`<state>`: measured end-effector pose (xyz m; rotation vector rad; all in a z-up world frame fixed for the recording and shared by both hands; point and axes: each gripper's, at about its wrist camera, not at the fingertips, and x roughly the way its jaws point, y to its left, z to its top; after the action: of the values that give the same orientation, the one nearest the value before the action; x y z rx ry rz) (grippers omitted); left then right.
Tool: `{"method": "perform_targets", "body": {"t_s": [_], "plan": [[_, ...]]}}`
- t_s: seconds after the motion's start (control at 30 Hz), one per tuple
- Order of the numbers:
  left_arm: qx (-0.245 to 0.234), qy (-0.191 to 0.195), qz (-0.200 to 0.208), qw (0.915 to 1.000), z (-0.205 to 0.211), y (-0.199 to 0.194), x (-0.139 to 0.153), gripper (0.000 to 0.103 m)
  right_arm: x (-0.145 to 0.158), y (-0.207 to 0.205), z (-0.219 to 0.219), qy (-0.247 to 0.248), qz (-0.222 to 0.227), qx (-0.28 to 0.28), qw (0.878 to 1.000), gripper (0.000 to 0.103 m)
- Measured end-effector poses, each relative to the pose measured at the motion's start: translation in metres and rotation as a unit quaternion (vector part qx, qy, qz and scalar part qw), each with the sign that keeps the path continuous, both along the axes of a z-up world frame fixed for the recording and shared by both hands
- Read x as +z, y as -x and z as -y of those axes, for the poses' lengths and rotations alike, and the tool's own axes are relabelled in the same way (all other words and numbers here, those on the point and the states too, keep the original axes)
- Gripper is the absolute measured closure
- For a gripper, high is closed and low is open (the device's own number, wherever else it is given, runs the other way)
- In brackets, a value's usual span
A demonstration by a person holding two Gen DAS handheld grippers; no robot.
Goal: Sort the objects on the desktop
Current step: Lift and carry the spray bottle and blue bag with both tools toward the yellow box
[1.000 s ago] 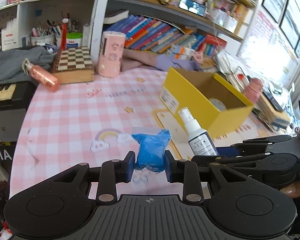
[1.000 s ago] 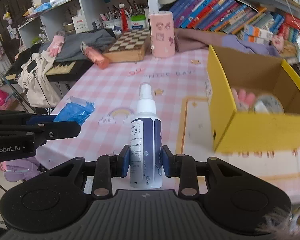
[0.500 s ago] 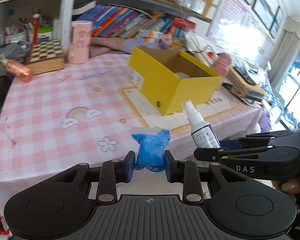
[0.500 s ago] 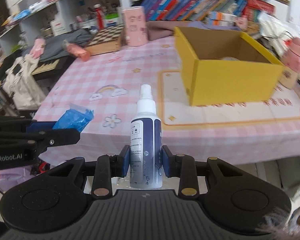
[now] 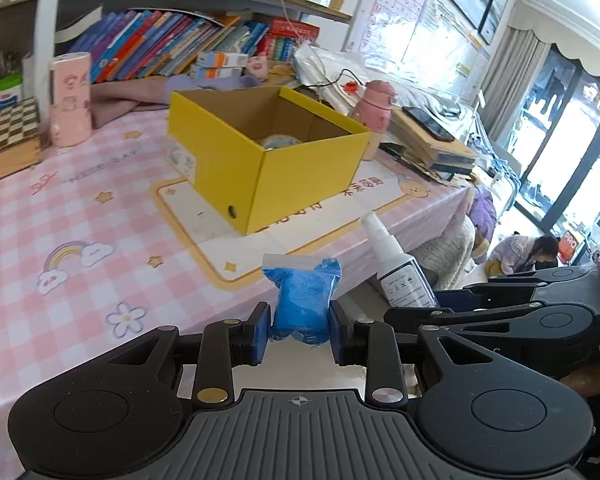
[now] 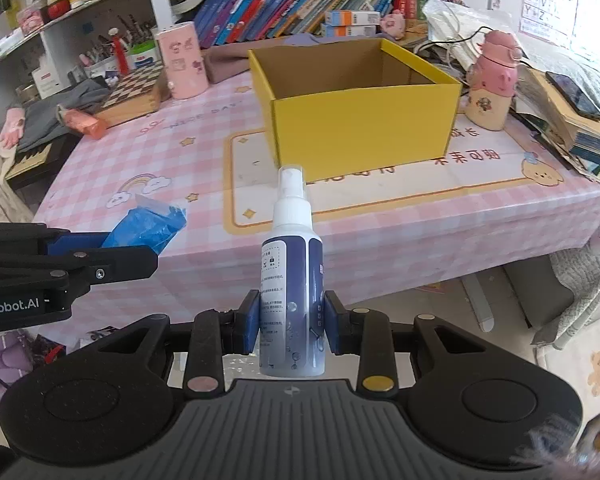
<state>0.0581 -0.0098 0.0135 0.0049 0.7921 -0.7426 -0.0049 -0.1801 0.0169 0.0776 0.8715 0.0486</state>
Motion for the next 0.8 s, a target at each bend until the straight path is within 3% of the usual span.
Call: {"method": "perform_targets", "body": {"t_s": [0.8], "plan": [[-0.025,0.000,0.001,0.9997,0.073,-0.036,0.008,0.074,0.000,-0.035,0.066,-0.007,-0.007,-0.022,1.000,0.073]]}}
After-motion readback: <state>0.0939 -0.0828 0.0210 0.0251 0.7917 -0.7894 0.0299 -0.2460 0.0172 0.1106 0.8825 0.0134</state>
